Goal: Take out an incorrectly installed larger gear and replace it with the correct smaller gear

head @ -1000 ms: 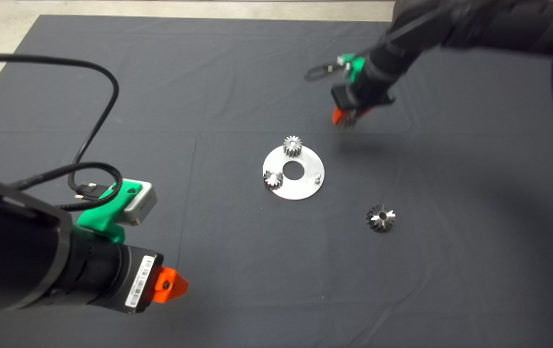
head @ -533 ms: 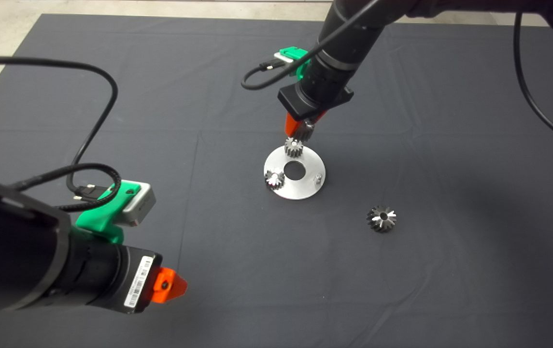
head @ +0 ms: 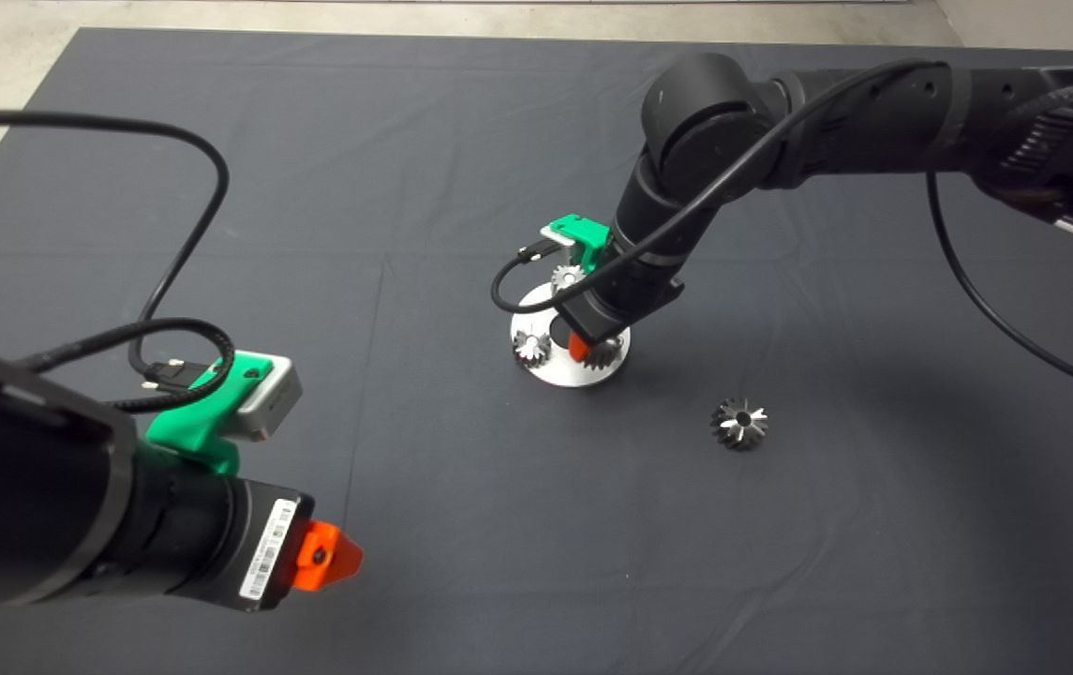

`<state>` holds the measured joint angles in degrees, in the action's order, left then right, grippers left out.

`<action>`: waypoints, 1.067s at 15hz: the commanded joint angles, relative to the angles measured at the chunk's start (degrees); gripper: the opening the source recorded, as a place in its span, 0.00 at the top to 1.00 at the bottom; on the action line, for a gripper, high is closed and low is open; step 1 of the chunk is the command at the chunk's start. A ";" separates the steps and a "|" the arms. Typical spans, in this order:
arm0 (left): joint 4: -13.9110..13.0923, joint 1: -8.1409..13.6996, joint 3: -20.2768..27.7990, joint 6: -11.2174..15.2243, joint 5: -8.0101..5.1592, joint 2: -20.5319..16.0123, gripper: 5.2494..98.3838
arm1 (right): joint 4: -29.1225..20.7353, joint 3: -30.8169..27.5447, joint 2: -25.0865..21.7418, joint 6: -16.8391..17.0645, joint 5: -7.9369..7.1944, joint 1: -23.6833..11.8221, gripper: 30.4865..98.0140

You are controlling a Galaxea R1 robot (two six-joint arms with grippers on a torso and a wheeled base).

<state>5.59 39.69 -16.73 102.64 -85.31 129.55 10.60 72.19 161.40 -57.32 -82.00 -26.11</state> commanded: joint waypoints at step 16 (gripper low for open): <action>-1.02 0.56 1.01 0.80 -0.21 -0.04 0.01 | 11.64 -2.95 -2.80 0.46 -0.97 2.32 0.84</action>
<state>5.56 39.69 -16.73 102.95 -85.33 129.53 19.59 69.34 158.60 -57.03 -82.97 -22.56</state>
